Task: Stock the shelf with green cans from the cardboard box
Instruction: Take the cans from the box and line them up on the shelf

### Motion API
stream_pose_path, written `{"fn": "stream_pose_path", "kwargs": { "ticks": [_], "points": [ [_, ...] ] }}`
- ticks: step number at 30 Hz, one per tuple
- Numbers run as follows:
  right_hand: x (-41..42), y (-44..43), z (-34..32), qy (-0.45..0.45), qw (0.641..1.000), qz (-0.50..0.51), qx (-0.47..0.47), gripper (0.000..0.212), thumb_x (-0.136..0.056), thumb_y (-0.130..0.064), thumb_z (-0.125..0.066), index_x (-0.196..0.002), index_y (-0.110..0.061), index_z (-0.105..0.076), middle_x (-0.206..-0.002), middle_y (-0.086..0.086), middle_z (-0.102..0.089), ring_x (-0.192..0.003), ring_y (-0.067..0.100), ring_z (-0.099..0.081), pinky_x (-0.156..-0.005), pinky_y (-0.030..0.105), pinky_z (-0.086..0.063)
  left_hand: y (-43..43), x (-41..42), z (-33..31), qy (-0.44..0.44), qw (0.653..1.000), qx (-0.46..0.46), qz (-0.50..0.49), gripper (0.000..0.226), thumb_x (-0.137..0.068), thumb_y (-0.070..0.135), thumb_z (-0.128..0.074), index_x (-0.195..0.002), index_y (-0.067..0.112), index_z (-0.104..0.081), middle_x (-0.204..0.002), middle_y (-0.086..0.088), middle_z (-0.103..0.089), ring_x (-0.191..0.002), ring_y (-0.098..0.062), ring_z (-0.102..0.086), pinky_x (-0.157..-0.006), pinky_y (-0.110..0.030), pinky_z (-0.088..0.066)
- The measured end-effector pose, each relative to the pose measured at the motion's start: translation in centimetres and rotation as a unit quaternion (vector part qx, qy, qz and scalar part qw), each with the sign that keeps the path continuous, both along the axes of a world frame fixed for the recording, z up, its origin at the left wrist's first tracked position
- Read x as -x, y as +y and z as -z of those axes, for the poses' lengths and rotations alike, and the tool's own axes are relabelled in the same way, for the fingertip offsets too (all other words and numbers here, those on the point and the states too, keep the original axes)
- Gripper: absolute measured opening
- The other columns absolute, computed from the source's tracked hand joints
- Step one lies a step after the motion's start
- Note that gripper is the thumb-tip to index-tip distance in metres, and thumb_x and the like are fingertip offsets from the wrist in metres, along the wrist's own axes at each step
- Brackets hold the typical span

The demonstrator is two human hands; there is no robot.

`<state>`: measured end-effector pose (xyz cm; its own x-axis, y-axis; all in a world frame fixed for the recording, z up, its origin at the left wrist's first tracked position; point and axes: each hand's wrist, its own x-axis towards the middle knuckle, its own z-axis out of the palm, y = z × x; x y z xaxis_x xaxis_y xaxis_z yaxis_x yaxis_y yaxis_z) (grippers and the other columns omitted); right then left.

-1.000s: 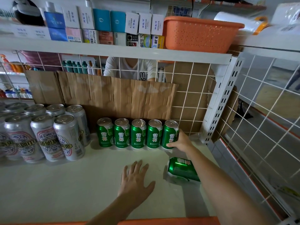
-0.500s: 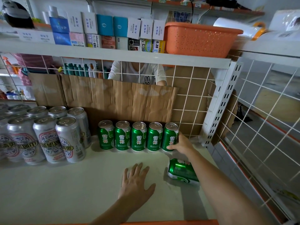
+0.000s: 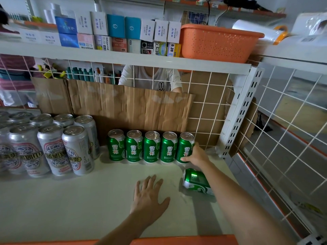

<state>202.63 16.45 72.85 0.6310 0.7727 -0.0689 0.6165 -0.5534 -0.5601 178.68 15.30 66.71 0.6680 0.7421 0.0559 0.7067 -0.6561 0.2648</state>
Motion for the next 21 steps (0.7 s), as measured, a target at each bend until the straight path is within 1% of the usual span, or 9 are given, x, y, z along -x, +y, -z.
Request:
{"fn": "stream_pose_path", "kwargs": {
  "ticks": [3,6,9,11,12,14,17,19,21],
  "points": [
    [0.3,-0.7,-0.6,-0.005,1.0,0.008,0.022,0.081,-0.067,-0.031,-0.082,-0.13,-0.011,-0.035,-0.131,0.008,-0.054,-0.119,0.028,-0.052,-0.095,0.039,-0.041,0.1,-0.2,0.0,-0.004,1.0,0.002,-0.003,0.093,-0.062,0.069,-0.003,-0.145,0.032,-0.019,-0.156,0.005,-0.009,-0.144,-0.014,-0.004,-0.116,-0.041,0.005],
    [0.9,-2.5,-2.1,-0.017,0.999,-0.016,0.038,0.072,-0.077,-0.037,-0.074,-0.132,-0.01,-0.035,-0.133,0.01,-0.053,-0.118,0.027,-0.053,-0.093,0.038,-0.043,0.1,-0.2,0.1,-0.001,1.0,-0.001,0.002,0.093,-0.062,0.07,-0.002,-0.145,0.032,-0.019,-0.156,0.004,-0.01,-0.144,-0.014,-0.004,-0.116,-0.041,0.004],
    [2.0,-5.3,-3.8,-0.038,0.995,-0.086,0.039,0.069,-0.085,-0.043,-0.063,-0.139,-0.011,-0.035,-0.139,0.009,-0.048,-0.122,0.024,-0.051,-0.097,0.037,-0.043,0.2,-0.2,0.2,-0.016,1.0,-0.002,0.003,0.095,-0.062,0.07,-0.002,-0.145,0.031,-0.022,-0.156,0.003,-0.013,-0.144,-0.016,-0.006,-0.116,-0.041,0.002],
    [2.5,-7.6,-4.5,-0.042,0.987,-0.148,0.052,0.07,-0.085,-0.046,-0.061,-0.141,-0.015,-0.034,-0.144,0.007,-0.043,-0.127,0.02,-0.046,-0.102,0.034,-0.04,0.2,-0.1,0.3,-0.018,1.0,-0.008,0.005,0.095,-0.061,0.07,-0.001,-0.145,0.03,-0.023,-0.156,0.003,-0.014,-0.144,-0.016,-0.007,-0.116,-0.041,0.0],
    [2.6,-8.6,-4.6,-0.052,0.98,-0.175,0.074,0.073,-0.083,-0.049,-0.062,-0.143,-0.017,-0.033,-0.146,0.005,-0.04,-0.129,0.019,-0.044,-0.104,0.033,-0.038,0.2,-0.2,0.4,-0.022,1.0,-0.01,0.005,0.095,-0.062,0.07,-0.001,-0.145,0.03,-0.024,-0.156,0.002,-0.015,-0.144,-0.016,-0.008,-0.116,-0.041,-0.001],
    [2.5,-10.3,-4.2,-0.114,0.964,-0.201,0.128,0.084,-0.078,-0.053,-0.067,-0.145,-0.02,-0.029,-0.146,0.003,-0.039,-0.128,0.019,-0.043,-0.104,0.032,-0.037,0.2,-0.2,0.4,-0.027,1.0,-0.009,0.005,0.095,-0.062,0.07,-0.002,-0.145,0.03,-0.025,-0.155,0.002,-0.016,-0.144,-0.016,-0.009,-0.116,-0.041,-0.002],
    [2.1,-11.3,-2.8,-0.229,0.942,-0.179,0.171,0.096,-0.073,-0.048,-0.073,-0.148,-0.021,-0.019,-0.148,0.003,-0.035,-0.129,0.022,-0.041,-0.105,0.037,-0.036,0.3,-0.2,0.4,-0.015,1.0,-0.007,0.004,0.096,-0.061,0.07,-0.001,-0.145,0.031,-0.023,-0.156,0.003,-0.015,-0.144,-0.016,-0.008,-0.116,-0.04,-0.001],
    [2.0,-11.2,-1.9,-0.273,0.934,-0.157,0.167,0.096,-0.074,-0.043,-0.074,-0.149,-0.02,-0.018,-0.148,0.004,-0.035,-0.129,0.024,-0.04,-0.105,0.038,-0.036,0.3,-0.3,0.4,-0.012,1.0,-0.004,0.003,0.097,-0.059,0.07,0.0,-0.145,0.031,-0.023,-0.156,0.003,-0.014,-0.144,-0.016,-0.008,-0.116,-0.041,0.0],
    [1.9,-10.9,-1.2,-0.289,0.937,-0.135,0.144,0.09,-0.075,-0.035,-0.075,-0.146,-0.019,-0.023,-0.143,0.006,-0.04,-0.124,0.025,-0.044,-0.104,0.038,-0.038,0.3,-0.2,0.3,-0.022,1.0,0.003,-0.002,0.098,-0.057,0.07,-0.001,-0.144,0.032,-0.025,-0.155,0.003,-0.016,-0.143,-0.016,-0.009,-0.116,-0.041,0.0]
  ]
}}
